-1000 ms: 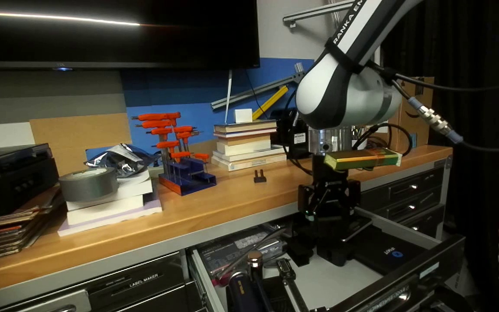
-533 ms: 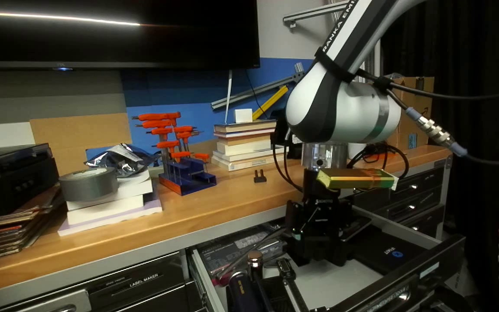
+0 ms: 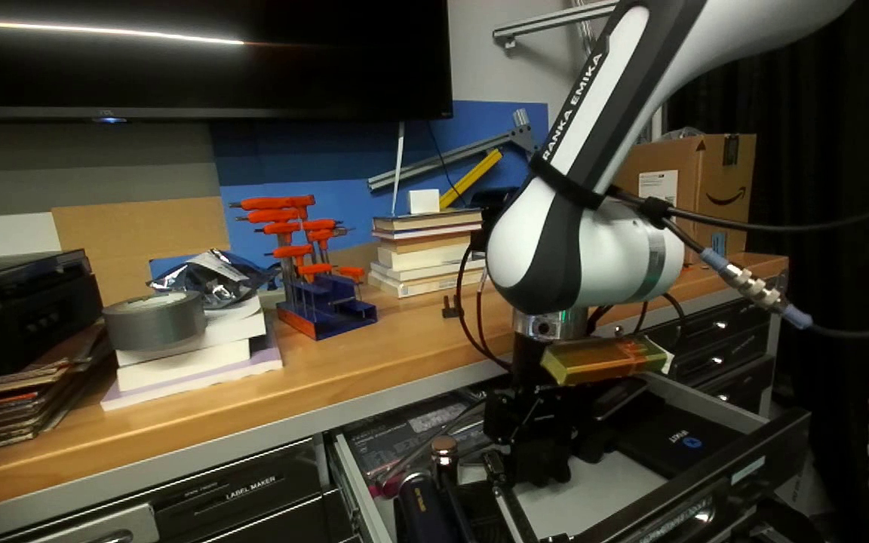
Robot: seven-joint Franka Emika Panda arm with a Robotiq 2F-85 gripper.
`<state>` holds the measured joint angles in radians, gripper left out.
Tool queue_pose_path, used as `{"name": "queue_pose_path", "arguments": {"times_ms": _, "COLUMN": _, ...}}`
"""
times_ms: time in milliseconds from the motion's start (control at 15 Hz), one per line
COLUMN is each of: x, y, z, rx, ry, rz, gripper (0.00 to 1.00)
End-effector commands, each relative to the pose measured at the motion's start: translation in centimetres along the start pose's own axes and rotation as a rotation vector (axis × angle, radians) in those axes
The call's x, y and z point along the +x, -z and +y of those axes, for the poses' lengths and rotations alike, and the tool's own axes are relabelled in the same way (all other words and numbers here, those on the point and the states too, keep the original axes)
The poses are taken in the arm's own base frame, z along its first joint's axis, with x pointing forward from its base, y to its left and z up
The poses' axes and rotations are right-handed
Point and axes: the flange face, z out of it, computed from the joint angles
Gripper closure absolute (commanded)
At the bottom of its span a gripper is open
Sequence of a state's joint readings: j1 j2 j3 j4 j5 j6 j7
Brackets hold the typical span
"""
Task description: Put the black objects in the drawer and close it
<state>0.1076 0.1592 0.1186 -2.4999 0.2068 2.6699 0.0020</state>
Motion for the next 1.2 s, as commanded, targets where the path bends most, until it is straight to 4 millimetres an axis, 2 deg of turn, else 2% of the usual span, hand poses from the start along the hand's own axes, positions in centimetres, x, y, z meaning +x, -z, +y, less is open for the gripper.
{"name": "queue_pose_path", "arguments": {"times_ms": 0, "x": 0.4, "y": -1.1, "z": -0.1, "rx": -0.019, "ry": 0.045, "rz": 0.040, "gripper": 0.40}}
{"name": "queue_pose_path", "arguments": {"times_ms": 467, "x": 0.4, "y": -2.2, "z": 0.2, "rx": -0.034, "ry": 0.072, "rz": 0.054, "gripper": 0.40}}
{"name": "queue_pose_path", "arguments": {"times_ms": 533, "x": 0.4, "y": -2.1, "z": 0.2, "rx": -0.036, "ry": 0.073, "rz": 0.057, "gripper": 0.04}}
{"name": "queue_pose_path", "arguments": {"times_ms": 667, "x": 0.4, "y": -1.9, "z": 0.3, "rx": -0.044, "ry": 0.076, "rz": 0.063, "gripper": 0.00}}
{"name": "queue_pose_path", "arguments": {"times_ms": 867, "x": 0.5, "y": -1.2, "z": 0.6, "rx": -0.053, "ry": 0.078, "rz": 0.064, "gripper": 0.00}}
{"name": "queue_pose_path", "arguments": {"times_ms": 1133, "x": 1.3, "y": 1.7, "z": 0.3, "rx": -0.048, "ry": 0.078, "rz": 0.080, "gripper": 0.00}}
